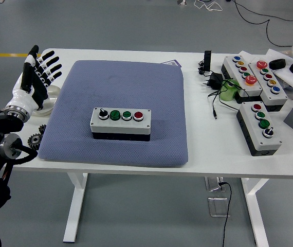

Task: Pick up the button,place it on the desk,press the button,press the button

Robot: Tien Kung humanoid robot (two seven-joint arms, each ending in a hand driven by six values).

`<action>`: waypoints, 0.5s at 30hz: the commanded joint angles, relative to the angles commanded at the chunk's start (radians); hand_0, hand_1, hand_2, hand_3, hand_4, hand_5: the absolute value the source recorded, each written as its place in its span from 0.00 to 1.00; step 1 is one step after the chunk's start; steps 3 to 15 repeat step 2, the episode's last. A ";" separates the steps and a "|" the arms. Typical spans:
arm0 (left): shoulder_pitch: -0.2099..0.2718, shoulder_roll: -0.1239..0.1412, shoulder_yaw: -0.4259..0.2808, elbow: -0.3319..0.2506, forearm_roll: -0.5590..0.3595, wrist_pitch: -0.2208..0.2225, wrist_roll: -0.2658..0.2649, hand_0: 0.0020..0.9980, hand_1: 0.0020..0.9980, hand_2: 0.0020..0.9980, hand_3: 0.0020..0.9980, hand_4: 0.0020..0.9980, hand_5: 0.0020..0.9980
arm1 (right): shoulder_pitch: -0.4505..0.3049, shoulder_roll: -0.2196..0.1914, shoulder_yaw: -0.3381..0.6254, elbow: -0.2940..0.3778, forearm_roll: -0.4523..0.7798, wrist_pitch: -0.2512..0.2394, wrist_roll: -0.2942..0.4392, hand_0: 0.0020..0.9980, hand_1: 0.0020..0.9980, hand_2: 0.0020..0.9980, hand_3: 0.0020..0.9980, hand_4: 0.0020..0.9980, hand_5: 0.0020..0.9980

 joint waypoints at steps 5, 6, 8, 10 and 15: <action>-0.001 -0.001 0.001 0.001 0.002 0.000 0.001 0.85 0.86 0.86 0.87 0.70 1.00 | -0.001 0.000 -0.001 0.000 0.001 0.000 0.000 0.64 0.57 0.62 0.63 0.23 0.24; -0.001 -0.001 0.001 0.001 0.002 0.000 0.001 0.85 0.86 0.86 0.87 0.70 1.00 | -0.001 0.000 -0.001 0.000 0.001 0.000 0.000 0.64 0.57 0.62 0.63 0.23 0.24; -0.001 -0.001 0.001 0.001 0.002 0.000 0.001 0.85 0.86 0.86 0.87 0.70 1.00 | -0.001 0.000 -0.001 0.000 0.001 0.000 0.000 0.64 0.57 0.62 0.63 0.23 0.24; -0.001 -0.001 0.001 0.001 0.002 0.000 0.001 0.85 0.86 0.86 0.87 0.70 1.00 | -0.001 0.000 -0.001 0.000 0.001 0.000 0.000 0.64 0.57 0.62 0.63 0.23 0.24; -0.001 -0.001 0.001 0.001 0.002 0.000 0.001 0.85 0.86 0.86 0.87 0.70 1.00 | -0.001 0.000 -0.001 0.000 0.001 0.000 0.000 0.64 0.57 0.62 0.63 0.23 0.24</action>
